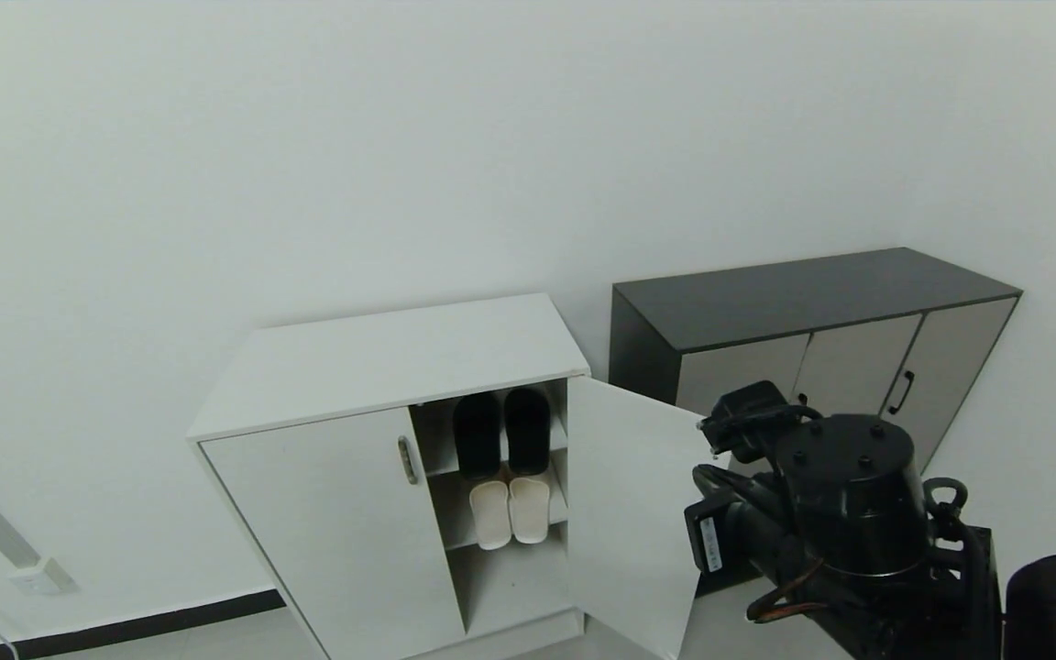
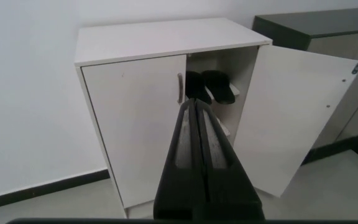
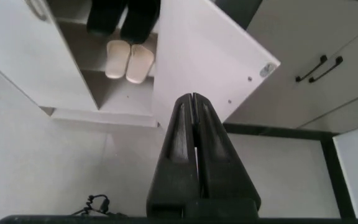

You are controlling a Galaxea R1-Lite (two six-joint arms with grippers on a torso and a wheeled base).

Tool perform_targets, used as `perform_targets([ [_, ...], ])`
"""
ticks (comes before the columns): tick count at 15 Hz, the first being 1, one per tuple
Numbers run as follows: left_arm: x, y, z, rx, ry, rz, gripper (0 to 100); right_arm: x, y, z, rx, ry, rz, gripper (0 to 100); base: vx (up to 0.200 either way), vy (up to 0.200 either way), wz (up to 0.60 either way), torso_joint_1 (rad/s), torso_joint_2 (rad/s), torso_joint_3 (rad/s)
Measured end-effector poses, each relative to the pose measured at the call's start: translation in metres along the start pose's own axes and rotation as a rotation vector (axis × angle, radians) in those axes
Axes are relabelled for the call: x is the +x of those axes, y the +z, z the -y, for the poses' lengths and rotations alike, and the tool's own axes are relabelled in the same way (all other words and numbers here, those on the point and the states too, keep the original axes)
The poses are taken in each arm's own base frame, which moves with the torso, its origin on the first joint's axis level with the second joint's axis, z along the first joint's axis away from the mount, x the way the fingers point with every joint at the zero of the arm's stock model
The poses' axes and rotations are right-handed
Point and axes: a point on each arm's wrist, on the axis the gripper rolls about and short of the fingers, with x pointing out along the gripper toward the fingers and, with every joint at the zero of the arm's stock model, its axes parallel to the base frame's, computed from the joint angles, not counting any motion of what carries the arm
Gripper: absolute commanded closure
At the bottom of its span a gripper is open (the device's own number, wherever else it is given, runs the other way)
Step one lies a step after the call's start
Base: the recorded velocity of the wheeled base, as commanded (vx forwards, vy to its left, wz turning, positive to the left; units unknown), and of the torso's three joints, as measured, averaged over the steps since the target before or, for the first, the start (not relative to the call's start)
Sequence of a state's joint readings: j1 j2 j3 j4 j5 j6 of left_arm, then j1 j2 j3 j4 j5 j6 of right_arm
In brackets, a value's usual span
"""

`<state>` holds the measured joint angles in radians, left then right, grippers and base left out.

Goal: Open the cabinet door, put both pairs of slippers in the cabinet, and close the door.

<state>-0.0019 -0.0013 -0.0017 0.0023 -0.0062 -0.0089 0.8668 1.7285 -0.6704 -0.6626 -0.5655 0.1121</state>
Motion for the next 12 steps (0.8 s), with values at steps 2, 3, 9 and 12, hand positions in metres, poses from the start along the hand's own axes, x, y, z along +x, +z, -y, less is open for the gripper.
perform_targets([
  [2,0.0,0.0,0.0,0.0,0.001,-0.001,100,0.019,0.003,0.011,0.033,-0.034,0.011,100,0.0,0.0,0.0,0.0,0.0,0.0],
  [3,0.0,0.0,0.0,0.0,0.001,-0.001,100,0.031,0.008,0.018,0.057,-0.023,0.022,100,0.0,0.0,0.0,0.0,0.0,0.0],
  [9,0.0,0.0,0.0,-0.001,0.0,-0.001,100,0.112,0.032,0.079,0.17,-0.085,0.05,100,0.0,0.0,0.0,0.0,0.0,0.0],
  [12,0.0,0.0,0.0,-0.002,0.0,-0.001,100,0.149,0.03,0.102,0.219,-0.111,0.053,100,0.0,0.0,0.0,0.0,0.0,0.0],
])
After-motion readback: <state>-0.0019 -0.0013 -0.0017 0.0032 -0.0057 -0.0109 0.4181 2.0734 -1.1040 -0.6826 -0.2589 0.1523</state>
